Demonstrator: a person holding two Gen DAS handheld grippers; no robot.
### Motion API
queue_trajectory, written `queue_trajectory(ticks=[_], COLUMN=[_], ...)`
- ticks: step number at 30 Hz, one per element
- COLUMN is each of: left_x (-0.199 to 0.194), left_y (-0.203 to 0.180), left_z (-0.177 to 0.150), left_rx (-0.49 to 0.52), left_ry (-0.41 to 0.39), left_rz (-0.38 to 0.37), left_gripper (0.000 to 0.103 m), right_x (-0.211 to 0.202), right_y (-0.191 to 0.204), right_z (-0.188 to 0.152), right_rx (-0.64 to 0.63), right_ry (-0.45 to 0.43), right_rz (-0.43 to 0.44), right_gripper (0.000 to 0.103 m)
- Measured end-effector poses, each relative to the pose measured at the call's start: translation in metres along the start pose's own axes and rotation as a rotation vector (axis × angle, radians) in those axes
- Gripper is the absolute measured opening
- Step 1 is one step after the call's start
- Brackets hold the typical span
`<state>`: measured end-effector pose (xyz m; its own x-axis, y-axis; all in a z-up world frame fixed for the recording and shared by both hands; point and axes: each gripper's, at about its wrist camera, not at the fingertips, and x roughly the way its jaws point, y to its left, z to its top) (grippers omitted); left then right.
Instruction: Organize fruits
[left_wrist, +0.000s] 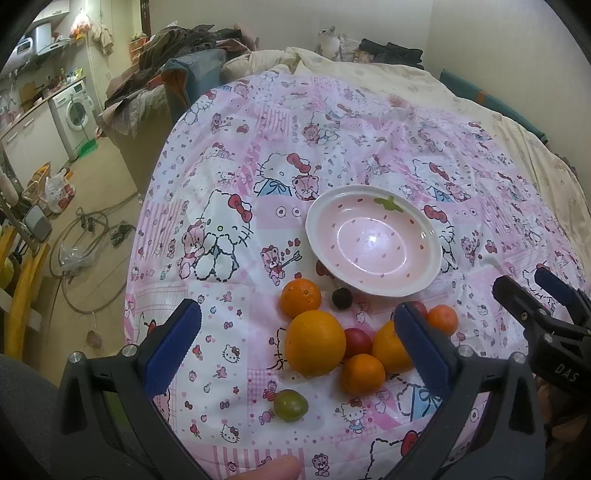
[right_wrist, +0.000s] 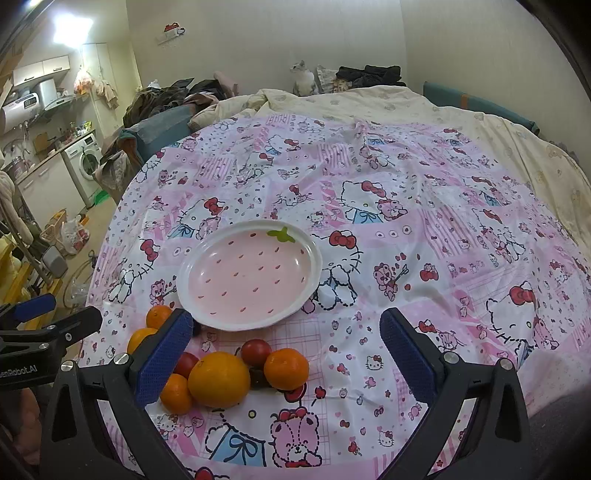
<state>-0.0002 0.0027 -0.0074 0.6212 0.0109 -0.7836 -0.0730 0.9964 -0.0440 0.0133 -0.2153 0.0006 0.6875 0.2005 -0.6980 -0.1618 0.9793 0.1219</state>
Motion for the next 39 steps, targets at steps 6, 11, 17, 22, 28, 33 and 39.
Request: queue_trajectory(ticks=[6,11,17,22,28,33,39], left_x=[0.0017,0.0025,0.0022,0.002,0.0016,0.0016,0.0007], left_y=[0.0005,0.0006,0.0009,0.0009,0.0004,0.0005,0.0011], left_z=[0.0003,0.0005,0.0009,0.0013,0.0027,0.0024,0.004], left_rx=[0.0,0.0,-0.006,-0.006,-0.005,-0.005,-0.008], left_ry=[0.002,0.002,0.004,0.006,0.006,0.005,0.006], left_rz=[0.001,0.0,-0.005,-0.005,-0.005,-0.003,-0.001], left_gripper=[0.103,0.103,0.103,0.103,0.103,0.103,0.103], right_x=[0.0007,0.0005,0.0002,0.0006,0.0011,0.001,0.0016], right_y=[-0.0007,0.0003,0.0001,-0.0002,-0.0007,-0.0002,-0.0012], right_z=[0.0003,0.0004,0.0004,0.0005,0.0006,0.0003,-0.0005], right_rx=[0.001,0.004,0.002,0.002,0.002,0.002,0.004], right_ry=[0.001,0.009,0.008,0.009,0.01,0.009,0.013], right_rz=[-0.001,0.0,-0.003,-0.004,-0.004,-0.004,-0.004], right_gripper=[0.103,0.103,0.103,0.103,0.103,0.103,0.103])
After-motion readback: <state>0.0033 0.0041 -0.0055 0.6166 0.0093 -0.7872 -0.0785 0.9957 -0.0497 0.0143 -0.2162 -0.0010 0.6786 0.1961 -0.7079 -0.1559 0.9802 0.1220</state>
